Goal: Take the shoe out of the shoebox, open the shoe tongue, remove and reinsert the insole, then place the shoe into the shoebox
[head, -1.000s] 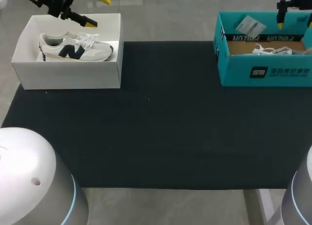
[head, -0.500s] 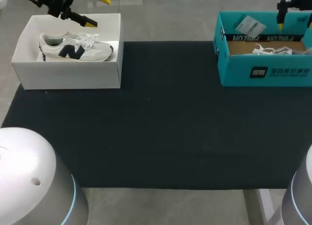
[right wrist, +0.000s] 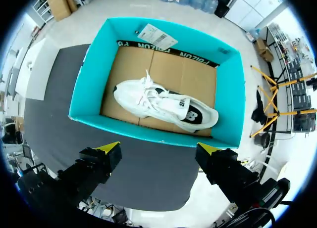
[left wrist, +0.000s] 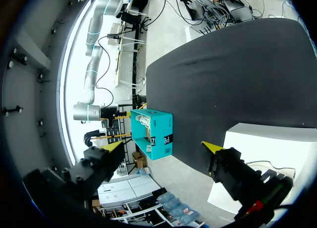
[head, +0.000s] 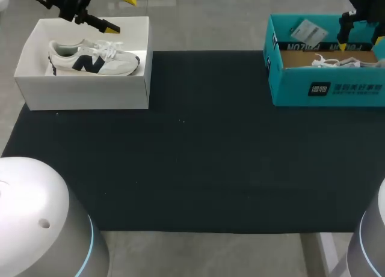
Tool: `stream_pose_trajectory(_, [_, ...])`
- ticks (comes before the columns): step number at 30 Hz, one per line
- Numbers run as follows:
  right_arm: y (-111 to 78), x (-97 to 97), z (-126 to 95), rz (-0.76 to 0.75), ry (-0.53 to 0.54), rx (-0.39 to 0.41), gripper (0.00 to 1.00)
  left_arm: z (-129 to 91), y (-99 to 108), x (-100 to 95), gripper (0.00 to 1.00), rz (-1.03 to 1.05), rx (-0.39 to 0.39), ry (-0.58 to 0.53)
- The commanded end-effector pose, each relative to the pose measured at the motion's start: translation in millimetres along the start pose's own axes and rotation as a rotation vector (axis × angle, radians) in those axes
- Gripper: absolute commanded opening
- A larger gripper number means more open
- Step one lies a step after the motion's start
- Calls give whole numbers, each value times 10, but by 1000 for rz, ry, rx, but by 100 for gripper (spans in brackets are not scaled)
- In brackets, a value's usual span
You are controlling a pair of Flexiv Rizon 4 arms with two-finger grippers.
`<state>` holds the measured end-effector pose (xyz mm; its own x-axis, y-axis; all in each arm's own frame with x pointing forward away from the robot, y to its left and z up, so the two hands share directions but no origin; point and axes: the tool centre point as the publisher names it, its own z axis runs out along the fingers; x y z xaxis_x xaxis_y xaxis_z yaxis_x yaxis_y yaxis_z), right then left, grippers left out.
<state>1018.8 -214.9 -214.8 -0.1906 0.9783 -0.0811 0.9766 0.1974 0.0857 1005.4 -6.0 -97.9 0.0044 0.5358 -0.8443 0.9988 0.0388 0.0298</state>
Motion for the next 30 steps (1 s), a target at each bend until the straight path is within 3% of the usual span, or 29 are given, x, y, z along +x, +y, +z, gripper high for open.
stream_pose_trajectory(1, [-205, 94, -79, -75, -36, -31, 100, -3, 7, 0, 100, 1, 1, 3])
stream_pose_trajectory(8, [-367, 222, -136, -240, 23, -118, 100, -3, 7, 0, 100, 1, 1, 3])
stream_pose_trajectory(21, [-607, 557, -156, -288, 80, -87, 100, -3, 7, 0, 100, 1, 1, 3])
stream_pose_trajectory(23, [-635, 636, -147, -308, 78, -51, 100, -3, 7, 0, 100, 1, 1, 3])
stream_pose_trajectory(24, [-641, 652, -123, -310, 40, -21, 100, -3, 7, 0, 100, 1, 1, 3])
stream_pose_trajectory(30, [-641, 652, -123, -310, 40, -21, 100, -3, 7, 0, 100, 1, 1, 3])
